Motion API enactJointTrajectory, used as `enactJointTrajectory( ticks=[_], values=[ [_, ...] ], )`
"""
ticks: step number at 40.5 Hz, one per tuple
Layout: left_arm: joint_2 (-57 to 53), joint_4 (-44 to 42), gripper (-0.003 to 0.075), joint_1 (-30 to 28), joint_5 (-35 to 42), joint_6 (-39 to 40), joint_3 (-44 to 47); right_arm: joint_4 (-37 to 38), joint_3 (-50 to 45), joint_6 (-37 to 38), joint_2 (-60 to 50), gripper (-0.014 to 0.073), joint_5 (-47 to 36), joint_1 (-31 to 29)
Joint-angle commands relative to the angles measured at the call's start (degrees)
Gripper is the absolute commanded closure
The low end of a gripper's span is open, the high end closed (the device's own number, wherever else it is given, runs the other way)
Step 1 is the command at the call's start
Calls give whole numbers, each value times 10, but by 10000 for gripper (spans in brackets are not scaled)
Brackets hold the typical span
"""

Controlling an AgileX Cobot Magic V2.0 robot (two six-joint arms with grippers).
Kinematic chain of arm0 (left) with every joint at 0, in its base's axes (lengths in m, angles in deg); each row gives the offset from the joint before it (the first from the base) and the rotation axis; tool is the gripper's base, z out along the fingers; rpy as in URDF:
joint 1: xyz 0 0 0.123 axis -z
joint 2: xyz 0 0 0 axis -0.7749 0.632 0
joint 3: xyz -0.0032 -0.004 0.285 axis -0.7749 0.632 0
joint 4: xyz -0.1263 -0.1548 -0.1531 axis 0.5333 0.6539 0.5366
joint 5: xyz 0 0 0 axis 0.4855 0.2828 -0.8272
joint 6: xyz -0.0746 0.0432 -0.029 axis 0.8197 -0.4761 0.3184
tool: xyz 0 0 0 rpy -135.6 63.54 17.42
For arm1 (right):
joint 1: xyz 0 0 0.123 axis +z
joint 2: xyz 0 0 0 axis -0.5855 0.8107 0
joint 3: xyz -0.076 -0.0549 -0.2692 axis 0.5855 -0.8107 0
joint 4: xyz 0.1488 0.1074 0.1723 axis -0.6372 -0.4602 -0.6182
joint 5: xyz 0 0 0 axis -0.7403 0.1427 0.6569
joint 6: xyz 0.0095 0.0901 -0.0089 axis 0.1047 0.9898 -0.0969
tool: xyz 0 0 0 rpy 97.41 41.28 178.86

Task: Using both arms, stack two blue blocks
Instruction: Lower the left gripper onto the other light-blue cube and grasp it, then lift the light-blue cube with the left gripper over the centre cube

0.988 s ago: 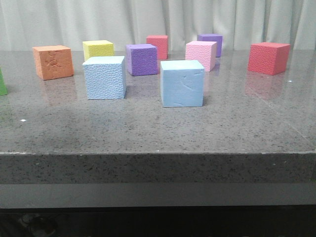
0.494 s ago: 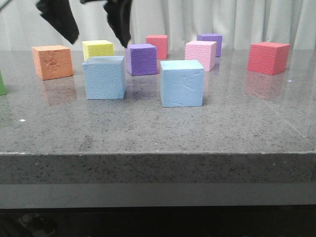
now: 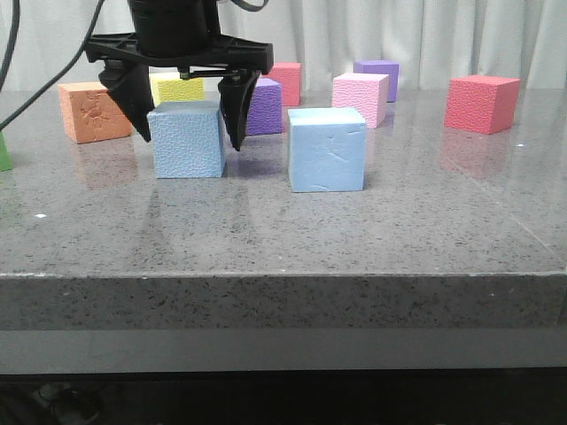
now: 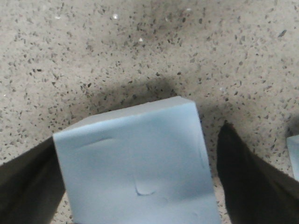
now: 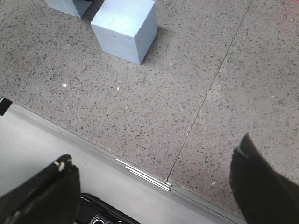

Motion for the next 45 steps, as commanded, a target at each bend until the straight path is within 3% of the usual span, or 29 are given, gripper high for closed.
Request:
enactJointTrajectory(
  ticks=[1,8,15,20,32,38,45],
  values=[
    [-35,-6,207,4,14,6,-21,3,13,-2,-2,-59,-30,-2],
    [-37,-6,348,4,10,4,-21,3,13,-2,-2,-59,-30,-2],
    [-49,0,350,4,-8,-69,-46,3,13,-2,-2,-59,-30,-2],
    [-53,26,351,6,-42,-173,-91,3,13,-2,-2,-59,-30,-2],
    [-53,179,352,10,-67,-526,-176,3,13,-2,-2,-59,-30,-2],
    [-52,202,352,29,-67,-633,-177,3,13,-2,-2,-59,-30,-2],
    [-52,202,352,56,-63,-692,-177,3,13,-2,-2,-59,-30,-2]
  ],
)
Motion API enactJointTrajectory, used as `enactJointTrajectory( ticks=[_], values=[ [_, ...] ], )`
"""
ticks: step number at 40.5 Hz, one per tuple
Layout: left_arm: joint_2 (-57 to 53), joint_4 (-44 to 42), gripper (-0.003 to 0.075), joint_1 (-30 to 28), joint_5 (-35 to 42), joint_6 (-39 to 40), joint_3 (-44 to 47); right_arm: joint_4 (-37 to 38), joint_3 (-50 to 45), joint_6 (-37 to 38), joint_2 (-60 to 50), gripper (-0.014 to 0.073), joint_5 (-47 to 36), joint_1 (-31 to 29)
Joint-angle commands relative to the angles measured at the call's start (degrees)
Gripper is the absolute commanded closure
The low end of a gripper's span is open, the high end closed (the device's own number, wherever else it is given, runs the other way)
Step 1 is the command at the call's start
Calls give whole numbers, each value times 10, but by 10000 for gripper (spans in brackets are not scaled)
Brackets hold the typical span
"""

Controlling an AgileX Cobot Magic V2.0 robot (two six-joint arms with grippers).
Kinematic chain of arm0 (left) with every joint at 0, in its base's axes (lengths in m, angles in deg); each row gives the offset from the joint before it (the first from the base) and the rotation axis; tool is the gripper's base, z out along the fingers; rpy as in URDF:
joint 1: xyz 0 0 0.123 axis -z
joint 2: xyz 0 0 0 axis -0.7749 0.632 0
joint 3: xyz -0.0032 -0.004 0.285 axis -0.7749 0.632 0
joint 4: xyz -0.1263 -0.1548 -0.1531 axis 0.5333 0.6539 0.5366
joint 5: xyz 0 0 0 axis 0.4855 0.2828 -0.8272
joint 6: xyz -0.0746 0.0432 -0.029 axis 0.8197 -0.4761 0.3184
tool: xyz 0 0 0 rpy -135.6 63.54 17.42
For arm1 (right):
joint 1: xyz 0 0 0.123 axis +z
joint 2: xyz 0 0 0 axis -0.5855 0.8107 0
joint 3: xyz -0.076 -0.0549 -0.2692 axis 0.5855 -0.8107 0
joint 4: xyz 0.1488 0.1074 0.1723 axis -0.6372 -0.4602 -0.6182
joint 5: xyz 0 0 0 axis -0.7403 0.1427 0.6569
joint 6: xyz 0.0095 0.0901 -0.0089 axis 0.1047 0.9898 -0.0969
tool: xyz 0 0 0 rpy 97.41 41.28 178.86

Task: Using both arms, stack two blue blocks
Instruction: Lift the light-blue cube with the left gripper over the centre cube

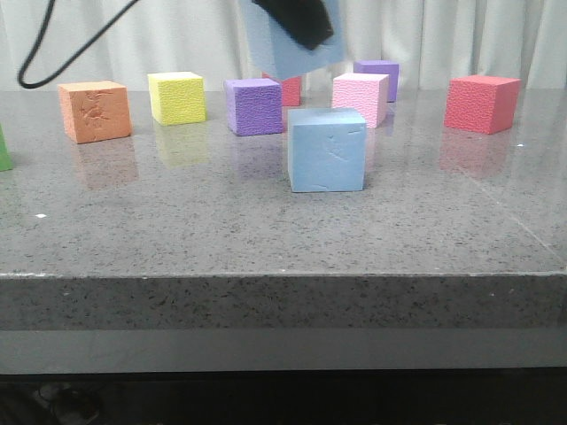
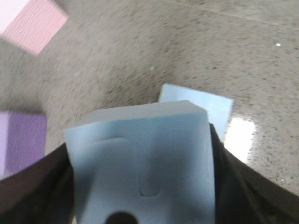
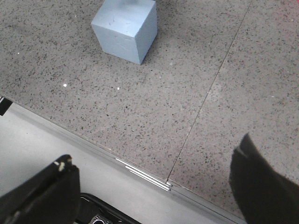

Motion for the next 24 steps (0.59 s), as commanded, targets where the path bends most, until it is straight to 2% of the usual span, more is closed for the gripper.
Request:
enactJointTrajectory(
  ticks=[1,8,24],
  values=[
    [-36,16,352,18,-11,-44,-19,3,13,-2,-2,-59,-30,-2],
    [-22,13,352,33,-11,-99,-19,3,13,-2,-2,-59,-30,-2],
    [-10,2,350,36,-17,-122,-17,3,13,-2,-2,-59,-30,-2]
  ],
)
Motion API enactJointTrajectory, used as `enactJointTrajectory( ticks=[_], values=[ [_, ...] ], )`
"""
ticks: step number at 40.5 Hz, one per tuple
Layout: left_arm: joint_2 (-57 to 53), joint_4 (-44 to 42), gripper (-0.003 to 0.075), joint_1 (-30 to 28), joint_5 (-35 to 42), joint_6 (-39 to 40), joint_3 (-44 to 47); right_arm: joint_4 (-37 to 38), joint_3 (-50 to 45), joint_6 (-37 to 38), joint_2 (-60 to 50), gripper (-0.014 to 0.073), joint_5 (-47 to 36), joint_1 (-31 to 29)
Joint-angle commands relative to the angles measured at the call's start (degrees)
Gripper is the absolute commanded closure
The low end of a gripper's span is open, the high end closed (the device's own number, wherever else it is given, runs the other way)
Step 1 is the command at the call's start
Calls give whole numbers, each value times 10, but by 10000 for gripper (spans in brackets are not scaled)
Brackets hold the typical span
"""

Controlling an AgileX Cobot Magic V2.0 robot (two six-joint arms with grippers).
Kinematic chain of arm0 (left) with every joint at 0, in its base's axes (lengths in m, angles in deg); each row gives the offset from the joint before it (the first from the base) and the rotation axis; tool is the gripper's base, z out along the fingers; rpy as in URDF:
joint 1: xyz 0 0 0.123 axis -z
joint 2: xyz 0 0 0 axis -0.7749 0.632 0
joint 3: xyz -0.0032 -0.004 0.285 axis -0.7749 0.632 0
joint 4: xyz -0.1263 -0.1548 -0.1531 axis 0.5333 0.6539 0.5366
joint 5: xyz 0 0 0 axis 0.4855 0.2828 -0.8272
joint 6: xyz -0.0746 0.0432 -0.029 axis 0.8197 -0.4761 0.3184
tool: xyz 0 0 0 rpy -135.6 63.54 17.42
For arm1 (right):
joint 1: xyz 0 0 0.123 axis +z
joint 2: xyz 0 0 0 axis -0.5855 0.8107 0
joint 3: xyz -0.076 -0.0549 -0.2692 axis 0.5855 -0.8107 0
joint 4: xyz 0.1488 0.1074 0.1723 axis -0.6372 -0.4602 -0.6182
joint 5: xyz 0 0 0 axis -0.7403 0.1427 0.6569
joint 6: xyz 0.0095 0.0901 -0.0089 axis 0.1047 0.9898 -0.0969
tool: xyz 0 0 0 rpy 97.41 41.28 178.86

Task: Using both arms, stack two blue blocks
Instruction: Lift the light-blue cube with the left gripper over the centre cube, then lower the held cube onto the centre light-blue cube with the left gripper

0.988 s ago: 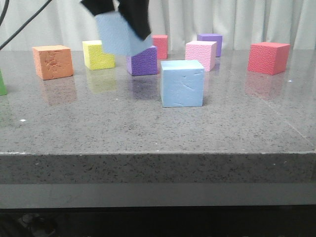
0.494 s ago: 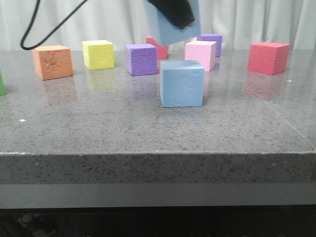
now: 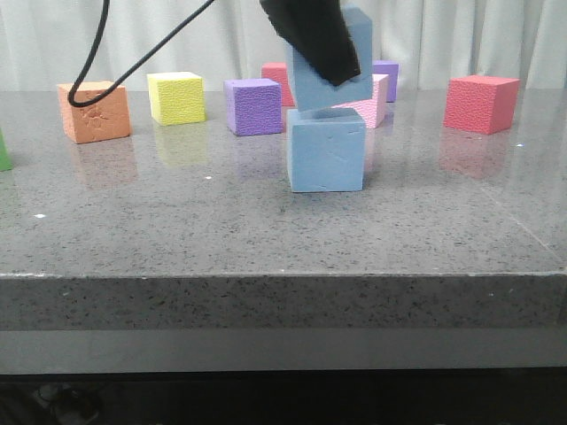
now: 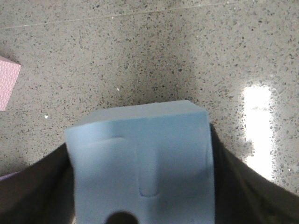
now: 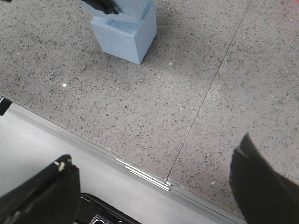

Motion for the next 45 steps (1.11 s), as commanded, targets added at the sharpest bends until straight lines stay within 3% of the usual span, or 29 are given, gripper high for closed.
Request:
enactJointTrajectory(
  ticks=[1,30,38,45],
  values=[
    [-33,9,350,4,-17,-4,-16,3,13,-2,-2,-59,-30,-2],
    [-44,17,345,3,7,-25,15,3,13,-2,-2,-59,-30,-2],
    [-42,17,220,5,16,-25,15,3,13,-2,-2,-59,-30,-2],
    [-42,17,181,5,30,-25,15,3,13,-2,-2,-59,-30,-2]
  ],
)
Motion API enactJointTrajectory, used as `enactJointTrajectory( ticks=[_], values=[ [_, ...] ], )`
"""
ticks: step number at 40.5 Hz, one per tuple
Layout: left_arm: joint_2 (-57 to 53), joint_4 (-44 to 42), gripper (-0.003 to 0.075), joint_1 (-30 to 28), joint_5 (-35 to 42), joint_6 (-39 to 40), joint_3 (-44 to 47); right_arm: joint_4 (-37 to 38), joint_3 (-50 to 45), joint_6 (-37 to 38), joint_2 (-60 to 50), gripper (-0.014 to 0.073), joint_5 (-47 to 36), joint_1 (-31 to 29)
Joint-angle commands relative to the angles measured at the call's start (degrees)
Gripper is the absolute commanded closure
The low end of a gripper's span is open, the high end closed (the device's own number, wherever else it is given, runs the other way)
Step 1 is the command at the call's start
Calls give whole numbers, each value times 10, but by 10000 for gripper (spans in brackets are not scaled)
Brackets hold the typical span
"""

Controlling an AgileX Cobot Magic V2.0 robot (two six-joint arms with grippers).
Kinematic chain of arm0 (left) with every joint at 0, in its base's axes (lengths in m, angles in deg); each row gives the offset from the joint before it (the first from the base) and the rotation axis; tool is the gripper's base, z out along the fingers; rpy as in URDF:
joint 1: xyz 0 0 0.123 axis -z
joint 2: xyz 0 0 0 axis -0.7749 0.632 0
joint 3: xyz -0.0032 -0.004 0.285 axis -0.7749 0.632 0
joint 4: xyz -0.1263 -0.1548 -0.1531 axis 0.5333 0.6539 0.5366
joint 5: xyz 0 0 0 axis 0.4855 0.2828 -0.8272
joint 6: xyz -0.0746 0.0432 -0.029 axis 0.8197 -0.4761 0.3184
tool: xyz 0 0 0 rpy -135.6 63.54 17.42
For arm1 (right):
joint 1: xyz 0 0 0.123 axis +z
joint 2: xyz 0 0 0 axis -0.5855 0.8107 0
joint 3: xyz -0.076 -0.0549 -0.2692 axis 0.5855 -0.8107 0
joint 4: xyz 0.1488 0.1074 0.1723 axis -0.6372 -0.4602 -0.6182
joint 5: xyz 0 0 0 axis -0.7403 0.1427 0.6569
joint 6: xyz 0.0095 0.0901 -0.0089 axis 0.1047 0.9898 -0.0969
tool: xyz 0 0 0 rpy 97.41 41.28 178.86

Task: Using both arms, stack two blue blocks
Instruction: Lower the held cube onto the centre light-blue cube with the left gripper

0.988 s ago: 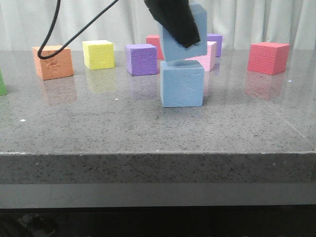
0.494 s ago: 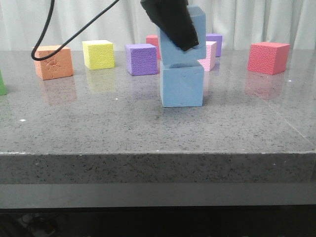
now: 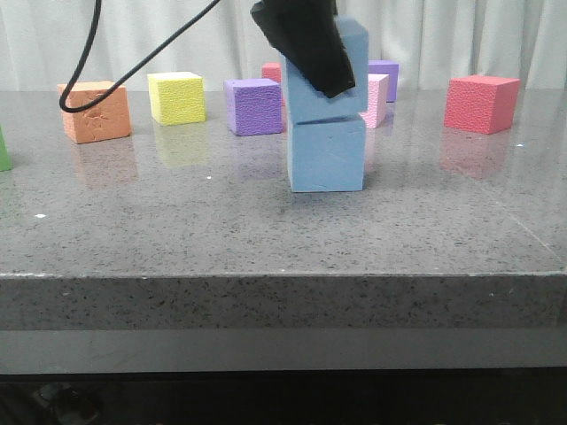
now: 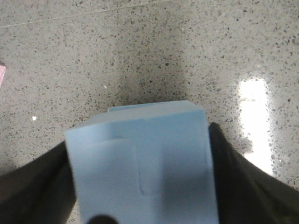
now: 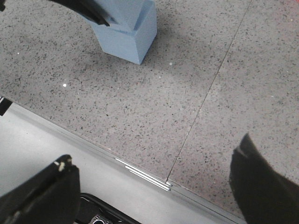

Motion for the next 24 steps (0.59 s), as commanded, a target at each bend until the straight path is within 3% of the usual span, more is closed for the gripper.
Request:
enactJointTrajectory(
  ticks=[1,10,24],
  values=[
    [-31,11,181,5,25,-1,-12,3,13,-2,-2,-59,-30,-2],
    [-34,11,181,5,26,4,-14,3,13,-2,-2,-59,-30,-2],
    [-80,12,183,5,33,75,-17,3,13,-2,-2,-59,-30,-2]
  ],
)
